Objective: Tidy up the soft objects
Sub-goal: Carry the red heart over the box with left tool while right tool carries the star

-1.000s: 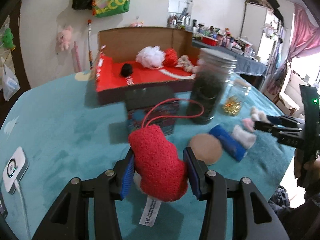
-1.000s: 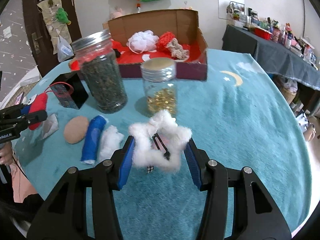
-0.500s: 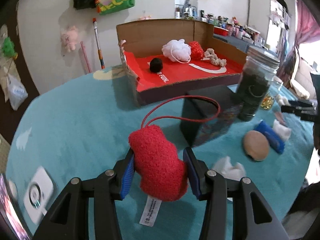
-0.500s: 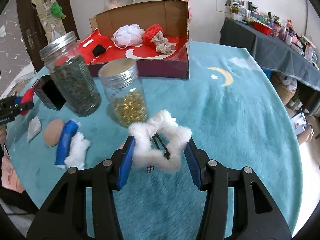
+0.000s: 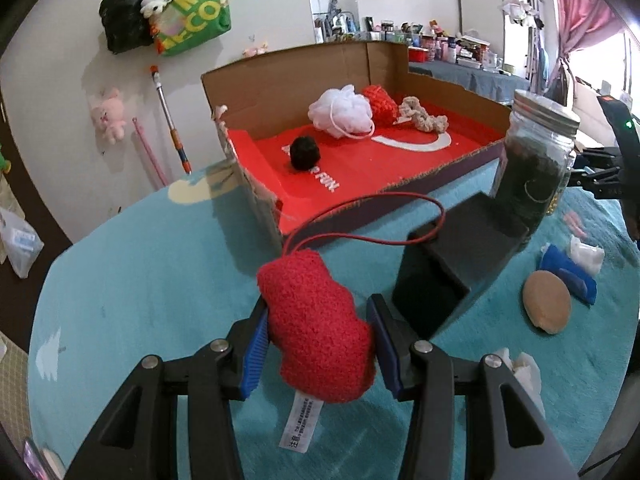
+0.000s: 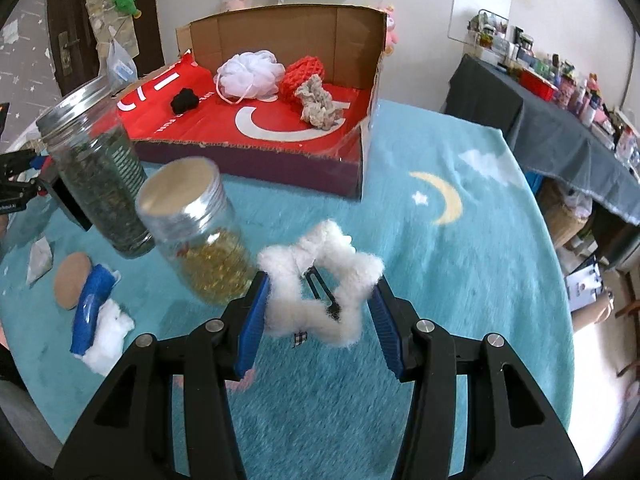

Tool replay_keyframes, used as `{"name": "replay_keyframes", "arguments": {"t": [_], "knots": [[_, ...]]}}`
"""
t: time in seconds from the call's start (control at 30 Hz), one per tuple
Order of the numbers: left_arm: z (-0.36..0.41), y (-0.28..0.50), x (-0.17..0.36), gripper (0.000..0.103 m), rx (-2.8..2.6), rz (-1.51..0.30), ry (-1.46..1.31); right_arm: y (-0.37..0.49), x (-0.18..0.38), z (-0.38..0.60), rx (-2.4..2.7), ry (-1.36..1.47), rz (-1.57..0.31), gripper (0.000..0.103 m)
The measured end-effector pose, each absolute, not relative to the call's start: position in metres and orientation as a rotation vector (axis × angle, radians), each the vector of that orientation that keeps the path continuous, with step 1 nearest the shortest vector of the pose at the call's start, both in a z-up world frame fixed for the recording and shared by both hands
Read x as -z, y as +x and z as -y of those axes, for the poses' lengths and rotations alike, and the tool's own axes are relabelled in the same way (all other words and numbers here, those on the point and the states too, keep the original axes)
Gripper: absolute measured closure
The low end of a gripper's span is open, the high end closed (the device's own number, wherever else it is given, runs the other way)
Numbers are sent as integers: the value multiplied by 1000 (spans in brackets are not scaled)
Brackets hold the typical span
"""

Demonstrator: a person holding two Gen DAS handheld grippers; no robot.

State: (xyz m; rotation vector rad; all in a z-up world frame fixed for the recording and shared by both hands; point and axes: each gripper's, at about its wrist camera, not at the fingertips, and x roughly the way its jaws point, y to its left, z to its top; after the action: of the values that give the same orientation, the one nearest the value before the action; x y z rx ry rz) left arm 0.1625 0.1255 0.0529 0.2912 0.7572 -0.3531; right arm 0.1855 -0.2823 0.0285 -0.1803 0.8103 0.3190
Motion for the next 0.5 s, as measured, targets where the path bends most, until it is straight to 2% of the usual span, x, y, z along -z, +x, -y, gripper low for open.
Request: {"name": "replay_keyframes", "arguments": {"t": [0.5], "knots": [[-115, 191, -66, 54, 416, -730, 353, 207, -43, 272, -368, -265, -784, 55]]}}
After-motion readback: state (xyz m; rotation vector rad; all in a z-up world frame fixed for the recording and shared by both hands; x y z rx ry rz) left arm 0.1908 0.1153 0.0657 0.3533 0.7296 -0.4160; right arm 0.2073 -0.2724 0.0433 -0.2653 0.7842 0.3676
